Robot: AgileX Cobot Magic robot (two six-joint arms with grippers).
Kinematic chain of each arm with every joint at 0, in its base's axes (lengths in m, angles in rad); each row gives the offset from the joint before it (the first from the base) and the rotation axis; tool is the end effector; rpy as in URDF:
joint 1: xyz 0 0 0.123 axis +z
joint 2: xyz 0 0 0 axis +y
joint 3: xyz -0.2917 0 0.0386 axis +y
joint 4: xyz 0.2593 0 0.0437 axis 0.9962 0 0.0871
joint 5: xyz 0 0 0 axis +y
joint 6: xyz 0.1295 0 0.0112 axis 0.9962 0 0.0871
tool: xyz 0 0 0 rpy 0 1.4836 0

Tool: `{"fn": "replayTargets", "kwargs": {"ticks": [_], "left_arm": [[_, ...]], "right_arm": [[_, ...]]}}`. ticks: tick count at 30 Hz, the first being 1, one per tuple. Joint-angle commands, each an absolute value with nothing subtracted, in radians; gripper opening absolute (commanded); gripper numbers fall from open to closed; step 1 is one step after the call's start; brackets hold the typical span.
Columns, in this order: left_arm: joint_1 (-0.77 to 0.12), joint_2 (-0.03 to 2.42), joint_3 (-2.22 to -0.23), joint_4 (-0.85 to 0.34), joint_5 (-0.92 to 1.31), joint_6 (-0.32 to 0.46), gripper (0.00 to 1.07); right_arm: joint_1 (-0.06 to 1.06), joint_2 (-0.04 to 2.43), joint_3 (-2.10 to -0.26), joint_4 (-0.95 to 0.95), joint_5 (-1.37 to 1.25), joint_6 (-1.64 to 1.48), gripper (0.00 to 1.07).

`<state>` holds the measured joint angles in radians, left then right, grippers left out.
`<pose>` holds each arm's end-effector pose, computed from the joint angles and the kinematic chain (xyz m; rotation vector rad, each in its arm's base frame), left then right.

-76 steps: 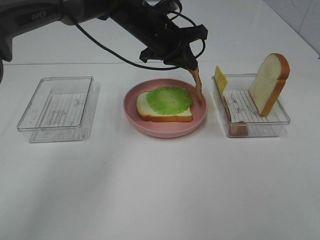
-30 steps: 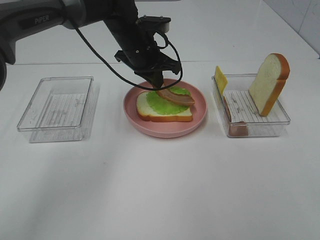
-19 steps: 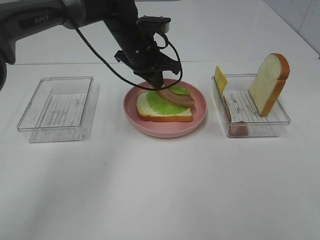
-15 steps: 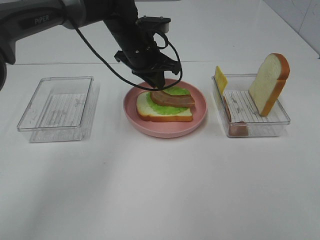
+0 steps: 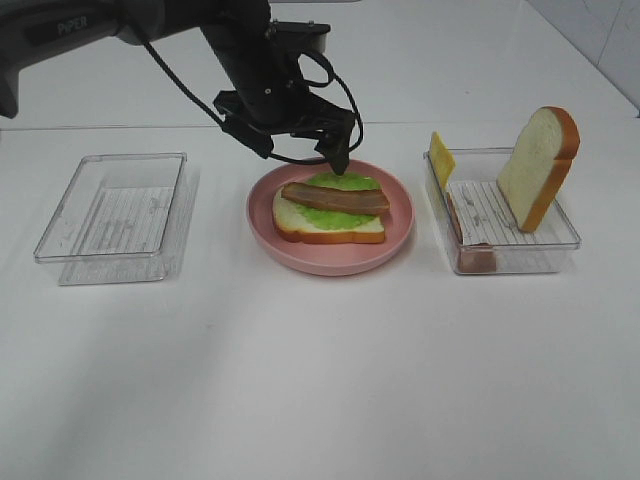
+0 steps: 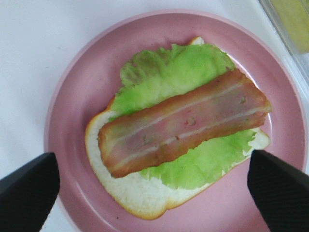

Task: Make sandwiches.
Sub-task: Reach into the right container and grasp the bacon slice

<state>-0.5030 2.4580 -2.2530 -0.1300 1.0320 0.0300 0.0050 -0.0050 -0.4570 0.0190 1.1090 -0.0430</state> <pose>0.4893 -0.2857 0.1496 0.6661 2.6638 -0.3056 0.0308 0.0024 0.2457 -0.0521 2.1298 0.0007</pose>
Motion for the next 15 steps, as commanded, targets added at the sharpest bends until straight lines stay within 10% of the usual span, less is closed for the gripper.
{"fn": "replayTargets", "kwargs": {"ticks": [1, 15], "left_arm": [[-0.508, 2.405, -2.263, -0.095, 1.106, -0.023, 1.02], [-0.451, 2.306, -2.28, -0.06, 1.313, -0.031, 1.02]], "right_arm": [[0.001, -0.025, -0.453, 0.017, 1.104, -0.045, 0.92], [0.001, -0.025, -0.453, 0.017, 1.104, -0.045, 0.92]]}}
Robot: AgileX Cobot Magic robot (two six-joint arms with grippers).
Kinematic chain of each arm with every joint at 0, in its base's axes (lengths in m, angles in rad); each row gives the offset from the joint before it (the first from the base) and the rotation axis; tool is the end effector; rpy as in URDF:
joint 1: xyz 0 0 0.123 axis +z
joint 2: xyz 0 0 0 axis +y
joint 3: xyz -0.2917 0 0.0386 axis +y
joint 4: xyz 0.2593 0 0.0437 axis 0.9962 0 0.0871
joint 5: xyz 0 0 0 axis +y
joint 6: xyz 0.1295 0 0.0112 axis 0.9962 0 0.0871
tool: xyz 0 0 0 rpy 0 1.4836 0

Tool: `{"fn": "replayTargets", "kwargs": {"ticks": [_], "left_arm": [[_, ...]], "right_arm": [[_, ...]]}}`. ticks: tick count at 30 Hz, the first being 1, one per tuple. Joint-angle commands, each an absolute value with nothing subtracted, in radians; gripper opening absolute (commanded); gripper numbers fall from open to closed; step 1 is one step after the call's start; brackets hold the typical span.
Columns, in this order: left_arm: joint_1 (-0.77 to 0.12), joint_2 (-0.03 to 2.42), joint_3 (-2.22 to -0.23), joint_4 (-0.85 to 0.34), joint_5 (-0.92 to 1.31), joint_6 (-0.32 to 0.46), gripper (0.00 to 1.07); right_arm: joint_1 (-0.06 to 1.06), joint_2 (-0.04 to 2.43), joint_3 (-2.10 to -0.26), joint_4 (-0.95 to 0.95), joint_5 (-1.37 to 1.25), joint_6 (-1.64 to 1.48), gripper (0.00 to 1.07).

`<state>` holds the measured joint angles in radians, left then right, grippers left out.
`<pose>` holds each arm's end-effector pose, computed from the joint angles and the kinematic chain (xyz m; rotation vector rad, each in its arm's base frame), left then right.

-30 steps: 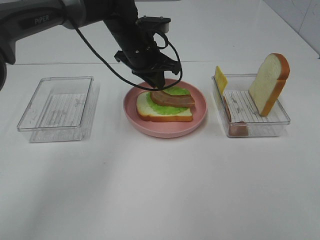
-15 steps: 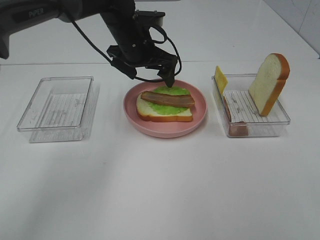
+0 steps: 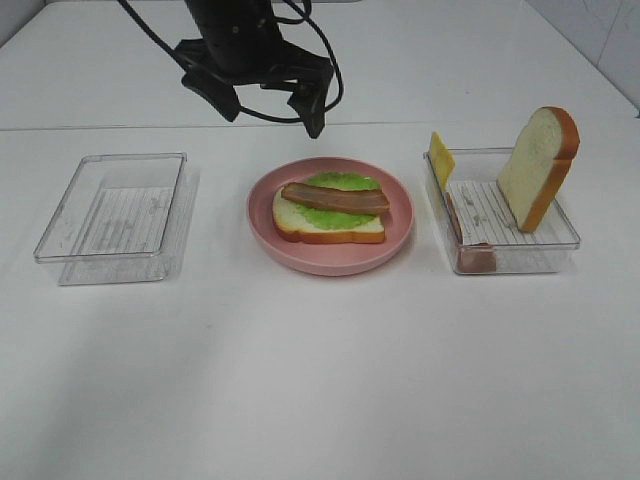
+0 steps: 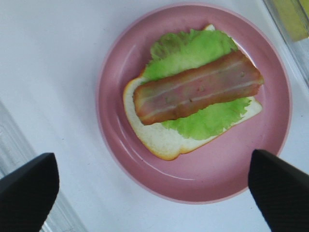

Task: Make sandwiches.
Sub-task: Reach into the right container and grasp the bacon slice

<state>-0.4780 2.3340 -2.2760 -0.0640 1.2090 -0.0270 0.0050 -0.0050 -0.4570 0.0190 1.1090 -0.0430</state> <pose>0.4762 -0.2555 0.2157 0.6048 2.7036 -0.2234 0.0308 0.0024 0.2457 -0.0521 2.1298 0.0007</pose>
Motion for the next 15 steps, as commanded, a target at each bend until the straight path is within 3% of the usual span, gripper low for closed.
{"fn": "replayTargets", "kwargs": {"ticks": [1, 5, 14, 15], "left_arm": [[-0.424, 2.29, -2.28, -0.062, 1.313, -0.029, 1.02], [-0.365, 2.28, -2.279, -0.059, 1.313, -0.025, 1.02], [-0.097, 2.188, -2.188, -0.058, 1.313, 0.045, 1.02], [-0.097, 2.188, -2.188, -0.058, 1.313, 0.045, 1.02]], "right_arm": [[0.001, -0.025, -0.453, 0.017, 1.104, -0.045, 0.92], [0.001, -0.025, -0.453, 0.017, 1.104, -0.045, 0.92], [0.001, -0.025, -0.453, 0.017, 1.104, -0.045, 0.92], [0.001, -0.025, -0.453, 0.017, 1.104, -0.045, 0.92]]}}
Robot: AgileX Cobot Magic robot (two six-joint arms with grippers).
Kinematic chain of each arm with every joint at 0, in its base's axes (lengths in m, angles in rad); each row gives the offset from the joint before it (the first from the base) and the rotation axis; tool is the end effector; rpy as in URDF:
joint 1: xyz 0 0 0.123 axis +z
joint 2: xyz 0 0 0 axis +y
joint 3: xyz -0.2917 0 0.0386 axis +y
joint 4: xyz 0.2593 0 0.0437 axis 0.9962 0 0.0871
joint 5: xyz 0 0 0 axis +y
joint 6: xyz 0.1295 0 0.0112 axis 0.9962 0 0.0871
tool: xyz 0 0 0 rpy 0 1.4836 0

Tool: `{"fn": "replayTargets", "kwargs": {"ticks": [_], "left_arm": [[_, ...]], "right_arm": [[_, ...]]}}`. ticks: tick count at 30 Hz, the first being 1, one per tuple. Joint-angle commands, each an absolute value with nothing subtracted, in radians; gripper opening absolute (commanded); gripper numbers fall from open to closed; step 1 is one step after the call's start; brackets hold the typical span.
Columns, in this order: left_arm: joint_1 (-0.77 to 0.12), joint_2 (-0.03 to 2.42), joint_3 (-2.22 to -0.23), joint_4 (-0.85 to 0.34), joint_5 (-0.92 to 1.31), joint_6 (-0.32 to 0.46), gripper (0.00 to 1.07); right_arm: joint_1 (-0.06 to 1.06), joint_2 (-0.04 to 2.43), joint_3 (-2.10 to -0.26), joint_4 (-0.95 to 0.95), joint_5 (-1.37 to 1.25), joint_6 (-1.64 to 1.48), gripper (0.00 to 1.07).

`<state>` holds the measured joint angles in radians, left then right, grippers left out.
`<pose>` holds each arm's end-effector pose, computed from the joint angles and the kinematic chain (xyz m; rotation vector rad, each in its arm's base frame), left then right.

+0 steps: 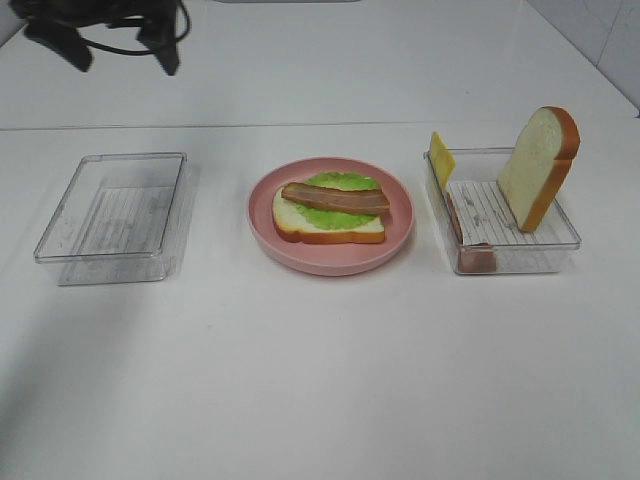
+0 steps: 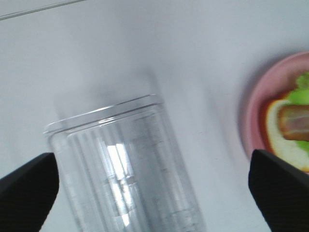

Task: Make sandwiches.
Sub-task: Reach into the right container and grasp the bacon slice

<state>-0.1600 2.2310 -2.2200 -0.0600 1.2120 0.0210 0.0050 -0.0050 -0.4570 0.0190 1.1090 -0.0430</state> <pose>0.5159 -0.0907 0.2529 0.2332 2.6992 -0.1238 0.0308 0.0024 0.2457 -0.0521 2.1298 0.0007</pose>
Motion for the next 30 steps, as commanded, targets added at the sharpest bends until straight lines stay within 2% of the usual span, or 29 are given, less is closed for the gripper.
{"fn": "replayTargets", "kwargs": {"ticks": [1, 6, 13, 18, 20, 21, 23, 26, 30], "left_arm": [[-0.047, 2.175, -2.174, -0.058, 1.313, 0.048, 1.02], [0.038, 2.152, -2.17, -0.058, 1.313, 0.056, 1.02], [0.039, 2.074, -2.094, -0.041, 1.313, 0.077, 1.02], [0.039, 1.95, -1.909, -0.039, 1.31, 0.073, 1.02], [0.039, 1.857, -1.765, -0.032, 1.272, 0.078, 1.02], [0.039, 1.857, -1.765, -0.032, 1.272, 0.078, 1.02], [0.039, 1.708, -1.555, -0.032, 1.191, 0.078, 1.02], [0.039, 1.667, -1.5, -0.032, 1.17, 0.078, 1.02], [0.039, 1.458, -1.26, -0.032, 1.069, 0.081, 1.02]], "right_arm": [[0.001, -0.025, -0.453, 0.017, 1.104, -0.045, 0.92], [0.001, -0.025, -0.453, 0.017, 1.104, -0.045, 0.92], [0.001, -0.025, -0.453, 0.017, 1.104, -0.045, 0.92], [0.001, -0.025, -0.453, 0.017, 1.104, -0.045, 0.92], [0.001, -0.025, -0.453, 0.017, 1.104, -0.045, 0.92], [0.001, -0.025, -0.453, 0.017, 1.104, -0.045, 0.92], [0.001, -0.025, -0.453, 0.017, 1.104, -0.045, 0.92], [0.001, -0.025, -0.453, 0.017, 1.104, -0.045, 0.92], [0.001, -0.025, -0.453, 0.017, 1.104, -0.045, 0.92]]}}
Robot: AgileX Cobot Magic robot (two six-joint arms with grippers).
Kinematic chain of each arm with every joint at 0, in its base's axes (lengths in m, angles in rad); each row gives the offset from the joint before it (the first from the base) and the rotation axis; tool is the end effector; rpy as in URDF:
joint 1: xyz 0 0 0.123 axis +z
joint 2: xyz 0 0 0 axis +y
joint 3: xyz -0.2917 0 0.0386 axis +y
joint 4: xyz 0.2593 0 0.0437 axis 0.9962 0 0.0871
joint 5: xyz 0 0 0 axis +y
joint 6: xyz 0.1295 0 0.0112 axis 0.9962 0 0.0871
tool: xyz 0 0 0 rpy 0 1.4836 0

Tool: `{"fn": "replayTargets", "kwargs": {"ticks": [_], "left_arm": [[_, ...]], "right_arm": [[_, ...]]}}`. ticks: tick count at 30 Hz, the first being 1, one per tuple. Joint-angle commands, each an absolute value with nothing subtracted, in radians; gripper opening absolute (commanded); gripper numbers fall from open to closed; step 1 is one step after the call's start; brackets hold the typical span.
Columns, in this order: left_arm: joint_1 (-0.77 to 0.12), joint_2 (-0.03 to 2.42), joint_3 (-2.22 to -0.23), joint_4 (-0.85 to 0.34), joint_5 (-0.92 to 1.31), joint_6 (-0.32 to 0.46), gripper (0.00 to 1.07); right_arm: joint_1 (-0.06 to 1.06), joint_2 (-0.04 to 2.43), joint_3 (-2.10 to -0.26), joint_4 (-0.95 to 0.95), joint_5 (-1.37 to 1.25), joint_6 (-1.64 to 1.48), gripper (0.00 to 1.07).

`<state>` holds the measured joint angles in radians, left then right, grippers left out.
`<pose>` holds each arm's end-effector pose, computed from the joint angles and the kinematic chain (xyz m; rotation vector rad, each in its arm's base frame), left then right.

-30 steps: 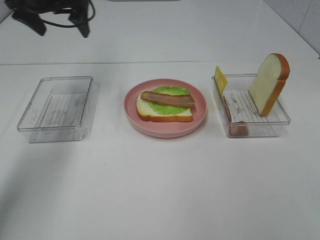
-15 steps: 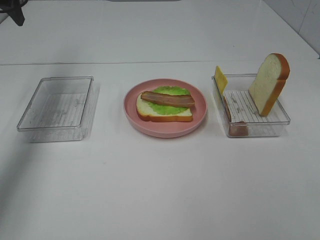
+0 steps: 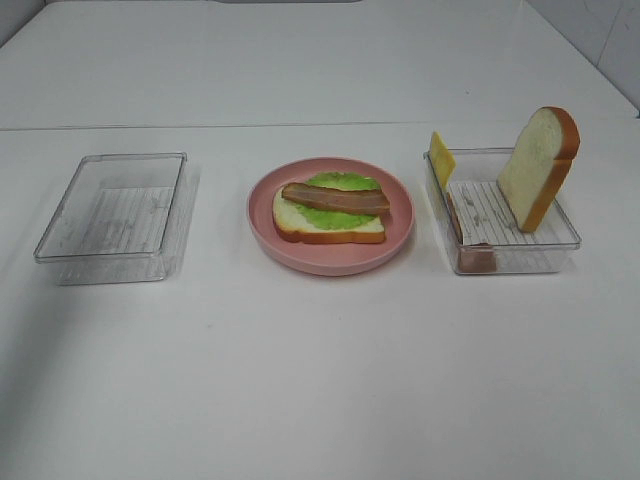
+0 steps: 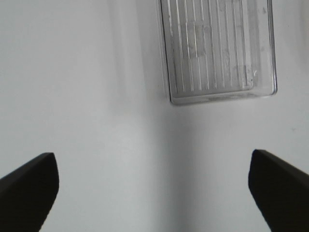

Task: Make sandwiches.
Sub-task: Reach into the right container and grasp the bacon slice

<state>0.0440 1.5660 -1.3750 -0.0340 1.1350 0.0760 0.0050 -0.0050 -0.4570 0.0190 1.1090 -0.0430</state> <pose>0.3422 0.0111 0.2857 0.0320 2.8080 -0.0184 0.0308 0.0024 0.2457 -0.0521 2.1298 0.0007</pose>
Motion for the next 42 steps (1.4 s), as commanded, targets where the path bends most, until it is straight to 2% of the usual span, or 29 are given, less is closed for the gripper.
{"fn": "replayTargets", "kwargs": {"ticks": [1, 6, 7, 10, 12, 18, 20, 34, 42], "left_arm": [[0.039, 1.377, -1.184, -0.032, 1.046, 0.081, 1.02], [0.039, 1.209, -1.045, -0.032, 1.037, 0.083, 1.02], [0.039, 1.119, -0.968, -0.031, 1.035, 0.082, 1.02], [0.039, 1.082, -0.931, -0.032, 1.034, 0.082, 1.02], [0.039, 0.913, -0.801, -0.032, 1.03, 0.081, 1.02], [0.039, 0.737, -0.697, -0.032, 1.031, 0.081, 1.02], [0.039, 0.564, -0.626, -0.016, 1.034, 0.082, 1.02], [0.039, 0.028, -0.519, -0.063, 1.072, 0.059, 1.02], [0.039, -0.023, -0.518, -0.053, 1.072, 0.016, 1.02]], "right_arm": [[0.001, -0.025, -0.453, 0.017, 1.104, -0.045, 0.92], [0.001, -0.025, -0.453, 0.017, 1.104, -0.045, 0.92], [0.001, -0.025, -0.453, 0.017, 1.104, -0.045, 0.92], [0.001, -0.025, -0.453, 0.017, 1.104, -0.045, 0.92], [0.001, -0.025, -0.453, 0.017, 1.104, -0.045, 0.92], [0.001, -0.025, -0.453, 0.017, 1.104, -0.045, 0.92], [0.001, -0.025, -0.453, 0.017, 1.104, -0.045, 0.92], [0.001, -0.025, -0.453, 0.017, 1.104, -0.045, 0.92], [0.001, -0.025, -0.453, 0.021, 1.104, -0.045, 0.92]]}}
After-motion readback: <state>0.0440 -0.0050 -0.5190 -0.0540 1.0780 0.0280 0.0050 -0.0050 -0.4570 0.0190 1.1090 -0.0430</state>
